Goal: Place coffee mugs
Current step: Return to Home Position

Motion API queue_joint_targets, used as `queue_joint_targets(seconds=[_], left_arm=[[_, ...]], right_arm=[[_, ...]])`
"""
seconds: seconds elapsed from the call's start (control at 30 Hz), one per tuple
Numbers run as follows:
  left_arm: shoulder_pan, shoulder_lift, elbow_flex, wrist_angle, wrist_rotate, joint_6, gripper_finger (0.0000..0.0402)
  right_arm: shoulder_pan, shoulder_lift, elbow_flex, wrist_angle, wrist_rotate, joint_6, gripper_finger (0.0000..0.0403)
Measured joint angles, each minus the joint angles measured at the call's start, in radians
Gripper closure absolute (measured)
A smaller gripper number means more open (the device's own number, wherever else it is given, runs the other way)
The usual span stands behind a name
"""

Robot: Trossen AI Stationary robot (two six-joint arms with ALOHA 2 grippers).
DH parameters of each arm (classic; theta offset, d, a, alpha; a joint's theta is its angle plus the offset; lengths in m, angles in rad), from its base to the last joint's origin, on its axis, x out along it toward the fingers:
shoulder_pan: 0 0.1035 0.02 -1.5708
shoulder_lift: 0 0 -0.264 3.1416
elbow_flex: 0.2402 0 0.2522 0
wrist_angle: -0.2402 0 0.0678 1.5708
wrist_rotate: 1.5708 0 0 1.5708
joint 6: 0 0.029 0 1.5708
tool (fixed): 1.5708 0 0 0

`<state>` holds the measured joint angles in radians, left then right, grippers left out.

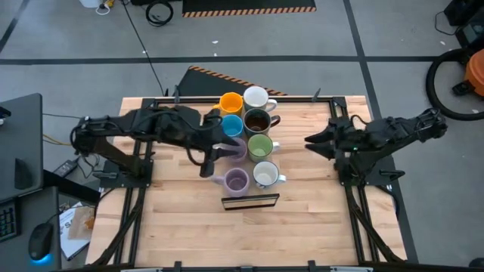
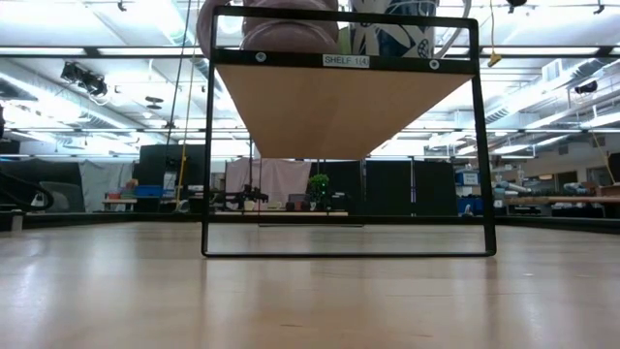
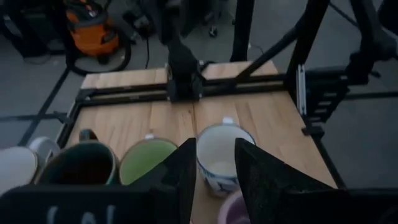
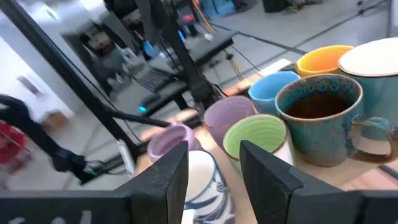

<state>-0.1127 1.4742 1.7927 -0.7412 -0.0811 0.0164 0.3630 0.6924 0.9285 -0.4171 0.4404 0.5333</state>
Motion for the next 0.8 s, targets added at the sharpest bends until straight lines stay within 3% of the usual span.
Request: queue_joint_targets(seconds=[0.23,0.47,0.8], left_arm=[[0.005,-0.047,0.000,-0.008,-0.004,-0.027,0.0286],[0.005,-0.058,0.000,0.004,-0.032,-0.035,0.0286],[0.005,-0.055,0.000,0.040,-0.086,-0.062,0.0286]], right_arm=[[0.000,-0.202,-0.076,0.066,-0.042,0.005,0.0262],[0.000,-0.412,-0.163,0.231,-0.204,-0.052,0.0282],[0.000,-0.577,-0.345,0.378,-0.177,-0.168,0.0319]])
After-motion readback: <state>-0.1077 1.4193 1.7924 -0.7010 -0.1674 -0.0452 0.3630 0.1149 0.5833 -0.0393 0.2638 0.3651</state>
